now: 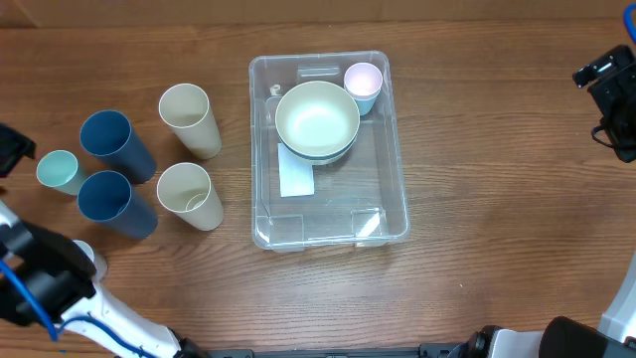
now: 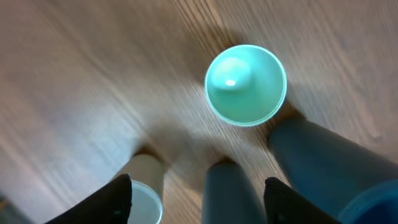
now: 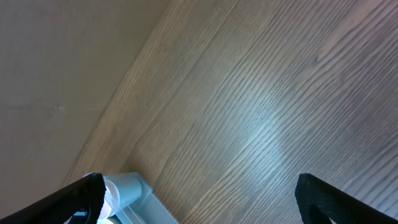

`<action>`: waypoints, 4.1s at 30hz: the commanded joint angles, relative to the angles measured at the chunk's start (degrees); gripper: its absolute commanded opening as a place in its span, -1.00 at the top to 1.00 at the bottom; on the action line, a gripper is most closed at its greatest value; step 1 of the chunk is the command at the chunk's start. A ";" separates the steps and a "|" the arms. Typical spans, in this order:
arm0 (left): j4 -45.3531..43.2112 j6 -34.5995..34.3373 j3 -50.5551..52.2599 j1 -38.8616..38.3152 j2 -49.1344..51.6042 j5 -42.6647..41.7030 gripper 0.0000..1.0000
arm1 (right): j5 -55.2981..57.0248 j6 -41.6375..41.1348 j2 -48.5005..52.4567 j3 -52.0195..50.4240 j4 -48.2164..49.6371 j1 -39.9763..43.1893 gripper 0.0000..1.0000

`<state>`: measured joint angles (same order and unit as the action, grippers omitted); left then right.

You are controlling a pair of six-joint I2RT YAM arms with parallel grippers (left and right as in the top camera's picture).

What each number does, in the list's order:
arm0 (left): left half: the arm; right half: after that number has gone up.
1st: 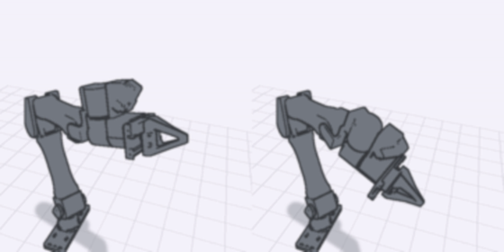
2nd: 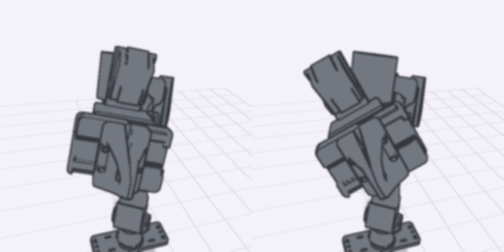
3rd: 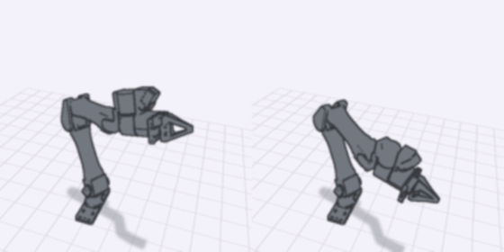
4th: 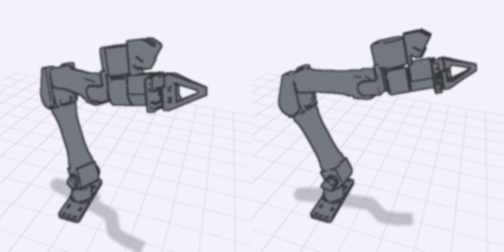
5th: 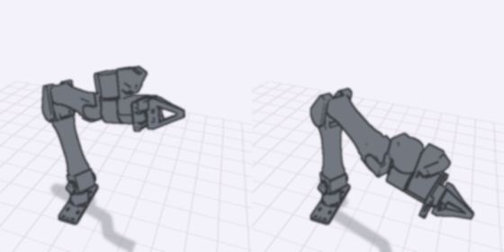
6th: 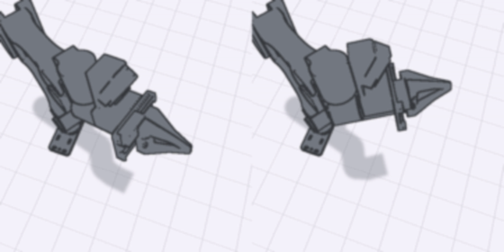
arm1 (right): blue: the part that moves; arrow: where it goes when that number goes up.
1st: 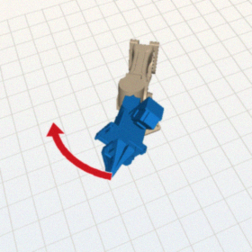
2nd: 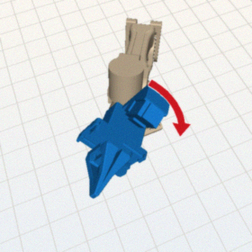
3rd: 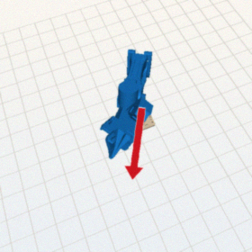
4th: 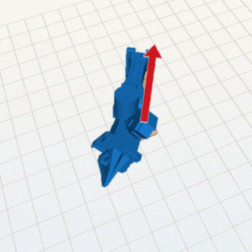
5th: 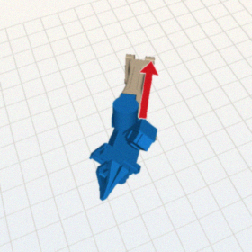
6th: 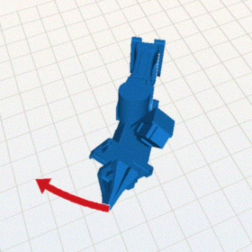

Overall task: Pack container
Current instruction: 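Grasp the mint-green cup with the left gripper, then stack the mint-green cup onto the pink cup in the bin, then reach the left gripper to the white cup and grasp it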

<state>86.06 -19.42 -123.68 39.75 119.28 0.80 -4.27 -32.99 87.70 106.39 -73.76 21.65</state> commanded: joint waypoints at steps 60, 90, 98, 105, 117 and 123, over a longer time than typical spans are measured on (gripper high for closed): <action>-22.10 8.68 -20.55 -66.86 9.03 0.94 -0.41 | 0.13 -0.26 -0.52 0.46 0.11 -0.04 -1.00; -11.43 -1.42 38.77 12.52 -23.71 -4.90 -0.37 | 0.13 -0.26 -0.52 0.46 0.11 -0.04 -1.00; -25.97 -2.19 55.87 12.85 -23.71 -2.21 -0.09 | 0.13 -0.26 -0.52 0.46 0.11 -0.04 -1.00; -27.80 -4.02 59.14 12.85 -23.71 1.09 0.36 | 0.13 -0.26 -0.52 0.46 0.11 -0.04 -1.00; -5.88 -5.29 23.91 10.01 -34.82 -2.34 0.92 | 0.13 -0.26 -0.52 0.46 0.11 -0.04 -1.00; -9.25 -1.46 11.21 -15.17 -42.66 -9.29 0.92 | 0.13 -0.26 -0.52 0.46 0.11 -0.04 -1.00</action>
<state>80.51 -23.77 -110.08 38.57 78.96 -2.37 -4.25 -32.99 87.70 106.39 -73.76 21.67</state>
